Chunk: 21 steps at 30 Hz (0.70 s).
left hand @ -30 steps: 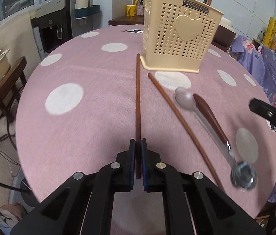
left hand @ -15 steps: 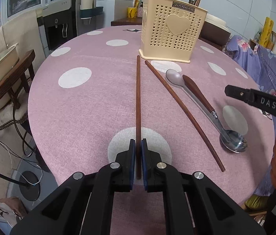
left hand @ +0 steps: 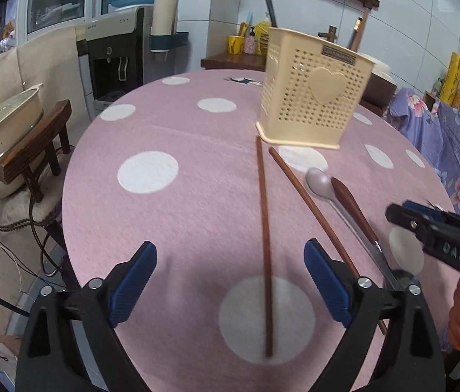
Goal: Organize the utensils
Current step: 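Grasp the brown-handled spoon by its handle with the right gripper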
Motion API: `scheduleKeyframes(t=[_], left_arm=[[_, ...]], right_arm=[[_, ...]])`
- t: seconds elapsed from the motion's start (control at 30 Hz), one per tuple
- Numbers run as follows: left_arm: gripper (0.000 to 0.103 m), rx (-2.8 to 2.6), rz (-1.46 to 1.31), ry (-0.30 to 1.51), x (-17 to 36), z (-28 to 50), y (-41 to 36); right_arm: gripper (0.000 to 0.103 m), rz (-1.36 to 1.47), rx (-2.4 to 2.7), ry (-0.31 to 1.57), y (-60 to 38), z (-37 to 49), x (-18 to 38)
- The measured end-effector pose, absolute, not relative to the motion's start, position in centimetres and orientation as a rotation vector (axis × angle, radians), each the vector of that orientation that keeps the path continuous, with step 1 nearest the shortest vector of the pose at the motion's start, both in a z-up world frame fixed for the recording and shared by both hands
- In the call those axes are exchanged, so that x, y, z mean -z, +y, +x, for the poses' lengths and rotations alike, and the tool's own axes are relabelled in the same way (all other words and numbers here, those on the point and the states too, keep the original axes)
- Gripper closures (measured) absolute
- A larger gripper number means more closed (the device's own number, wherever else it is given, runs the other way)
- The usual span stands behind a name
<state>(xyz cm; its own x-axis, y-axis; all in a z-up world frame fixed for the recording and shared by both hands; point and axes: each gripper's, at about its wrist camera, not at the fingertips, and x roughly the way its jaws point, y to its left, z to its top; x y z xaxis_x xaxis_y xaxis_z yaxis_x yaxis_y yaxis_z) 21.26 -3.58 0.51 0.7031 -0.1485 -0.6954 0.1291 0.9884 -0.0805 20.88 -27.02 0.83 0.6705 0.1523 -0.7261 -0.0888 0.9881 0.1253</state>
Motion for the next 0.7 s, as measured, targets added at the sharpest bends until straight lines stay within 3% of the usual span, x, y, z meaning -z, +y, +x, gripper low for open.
scheduleKeyframes(t=[0.2, 0.4, 0.7], left_arm=[[0.015, 0.199, -0.038, 0.836, -0.6, 23.9, -3.1], [0.033, 0.232, -0.015, 0.892, 0.3, 25.8, -4.1], [0.042, 0.257, 0.026, 0.906, 0.6, 26.9, -5.5]], right_arm=[[0.063, 0.044, -0.163, 0.866, -26.4, 22.2, -0.6], [0.063, 0.033, -0.190, 0.918, -25.2, 24.1, -0.1], [0.075, -0.003, -0.201, 0.985, -23.7, 26.6, 1.0]])
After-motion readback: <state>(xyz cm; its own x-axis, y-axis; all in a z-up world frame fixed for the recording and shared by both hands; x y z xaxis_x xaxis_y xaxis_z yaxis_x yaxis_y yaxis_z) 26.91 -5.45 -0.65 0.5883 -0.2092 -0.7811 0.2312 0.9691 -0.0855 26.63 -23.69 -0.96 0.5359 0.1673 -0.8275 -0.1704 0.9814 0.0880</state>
